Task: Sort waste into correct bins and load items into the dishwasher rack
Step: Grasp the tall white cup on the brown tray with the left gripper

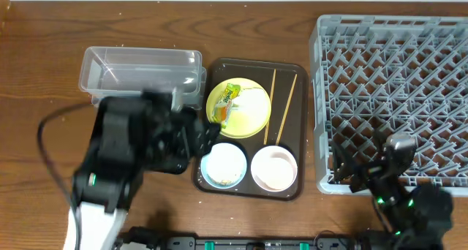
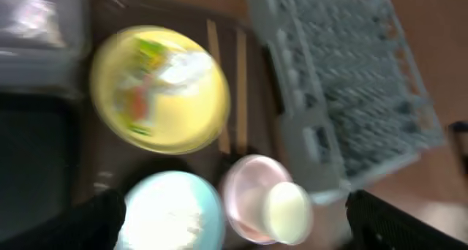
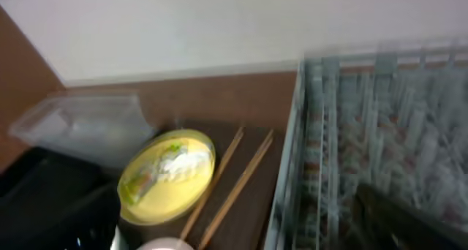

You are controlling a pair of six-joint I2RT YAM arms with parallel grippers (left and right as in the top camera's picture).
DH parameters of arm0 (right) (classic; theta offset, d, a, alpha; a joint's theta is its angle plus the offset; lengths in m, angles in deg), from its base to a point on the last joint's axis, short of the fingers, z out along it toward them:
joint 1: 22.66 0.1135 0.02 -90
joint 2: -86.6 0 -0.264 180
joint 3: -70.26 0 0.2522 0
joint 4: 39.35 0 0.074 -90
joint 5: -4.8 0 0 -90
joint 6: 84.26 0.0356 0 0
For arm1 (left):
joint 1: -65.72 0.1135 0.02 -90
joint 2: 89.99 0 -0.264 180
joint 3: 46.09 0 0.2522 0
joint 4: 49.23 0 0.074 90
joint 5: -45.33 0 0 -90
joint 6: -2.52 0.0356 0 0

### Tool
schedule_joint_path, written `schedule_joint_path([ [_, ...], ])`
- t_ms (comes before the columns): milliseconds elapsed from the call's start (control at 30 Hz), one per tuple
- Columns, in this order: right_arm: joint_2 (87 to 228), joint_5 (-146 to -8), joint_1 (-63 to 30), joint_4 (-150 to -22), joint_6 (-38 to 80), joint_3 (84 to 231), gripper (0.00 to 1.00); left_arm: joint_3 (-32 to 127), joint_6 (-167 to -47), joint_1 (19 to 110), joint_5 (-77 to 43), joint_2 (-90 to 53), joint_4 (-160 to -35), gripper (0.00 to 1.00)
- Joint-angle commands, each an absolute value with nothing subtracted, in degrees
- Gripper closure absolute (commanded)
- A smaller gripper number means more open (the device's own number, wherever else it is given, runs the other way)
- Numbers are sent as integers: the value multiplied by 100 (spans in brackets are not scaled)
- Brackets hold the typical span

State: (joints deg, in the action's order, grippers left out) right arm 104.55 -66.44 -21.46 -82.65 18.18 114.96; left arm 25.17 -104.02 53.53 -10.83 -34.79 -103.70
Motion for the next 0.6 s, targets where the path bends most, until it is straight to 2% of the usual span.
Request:
schedule_joint_path([
  [0,11502,-6517,-2194,-9133,1836,12469,1,3142,-10498,5222,408,-2716,-10383,1],
  [133,12551,-6428,-2194,-9952,1838,13413,1,3170,-10417,4713,314,-2141,-10539,1],
  [267,13082,-6229,-2194,-10099,1838,13723,1,3166,-10321,3791,-993,-1717,-11011,5],
  [333,13242,-6222,-2194,-10096,1912,13725,2,3166,-10367,3260,-1811,-1509,-11262,13],
  [567,13458,-6220,-2194,-10254,2030,13725,1,3129,-11206,1856,-3730,-692,-11190,19],
])
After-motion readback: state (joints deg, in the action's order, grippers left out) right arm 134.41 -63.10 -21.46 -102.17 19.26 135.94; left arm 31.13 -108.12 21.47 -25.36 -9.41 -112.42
